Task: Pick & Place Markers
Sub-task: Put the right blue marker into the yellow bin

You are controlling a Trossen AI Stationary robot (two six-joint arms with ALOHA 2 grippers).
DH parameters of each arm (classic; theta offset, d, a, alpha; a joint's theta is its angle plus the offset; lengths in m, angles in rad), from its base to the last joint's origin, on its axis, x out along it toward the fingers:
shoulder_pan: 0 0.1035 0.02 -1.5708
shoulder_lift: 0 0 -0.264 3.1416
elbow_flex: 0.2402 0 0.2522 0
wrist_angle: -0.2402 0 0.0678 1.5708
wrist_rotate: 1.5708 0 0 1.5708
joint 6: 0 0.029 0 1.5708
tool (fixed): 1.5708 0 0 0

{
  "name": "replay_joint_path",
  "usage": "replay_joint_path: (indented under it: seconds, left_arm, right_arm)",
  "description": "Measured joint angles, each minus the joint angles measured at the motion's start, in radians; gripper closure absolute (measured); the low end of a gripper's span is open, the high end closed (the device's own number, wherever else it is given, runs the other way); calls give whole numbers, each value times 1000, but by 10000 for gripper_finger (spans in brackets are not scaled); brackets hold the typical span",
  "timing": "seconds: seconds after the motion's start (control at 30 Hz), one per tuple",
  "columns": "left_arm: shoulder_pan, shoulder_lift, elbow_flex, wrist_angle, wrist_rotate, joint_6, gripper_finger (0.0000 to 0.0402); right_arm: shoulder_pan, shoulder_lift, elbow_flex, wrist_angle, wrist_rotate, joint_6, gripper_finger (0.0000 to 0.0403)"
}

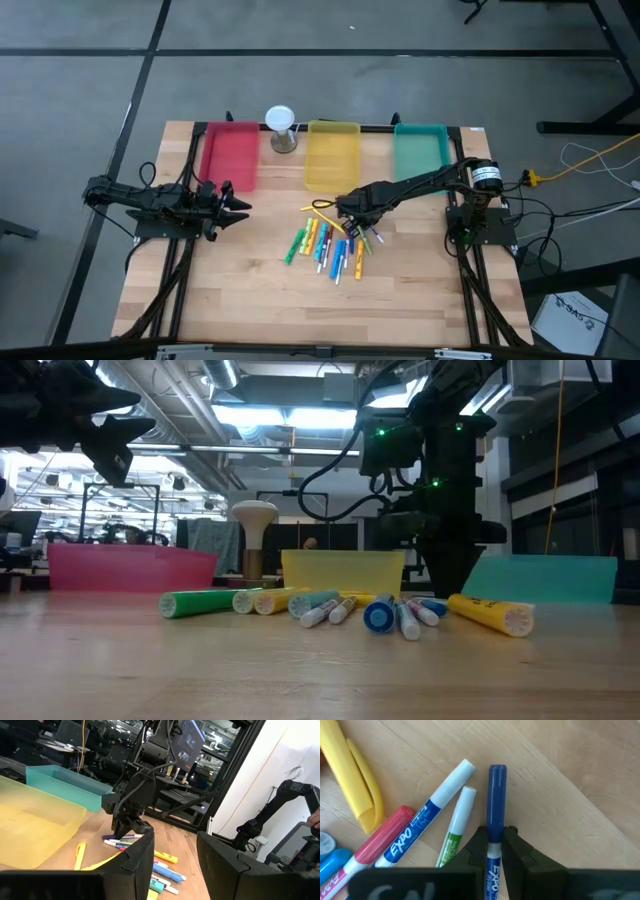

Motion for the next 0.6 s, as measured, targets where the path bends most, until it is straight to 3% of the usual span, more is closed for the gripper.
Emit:
replay_joint_path:
  seconds: [0.6]
  left_arm:
    - [0,0,0,0,0,0,258]
  right_arm:
    - [13,-8,3,-13,-7,-1,367]
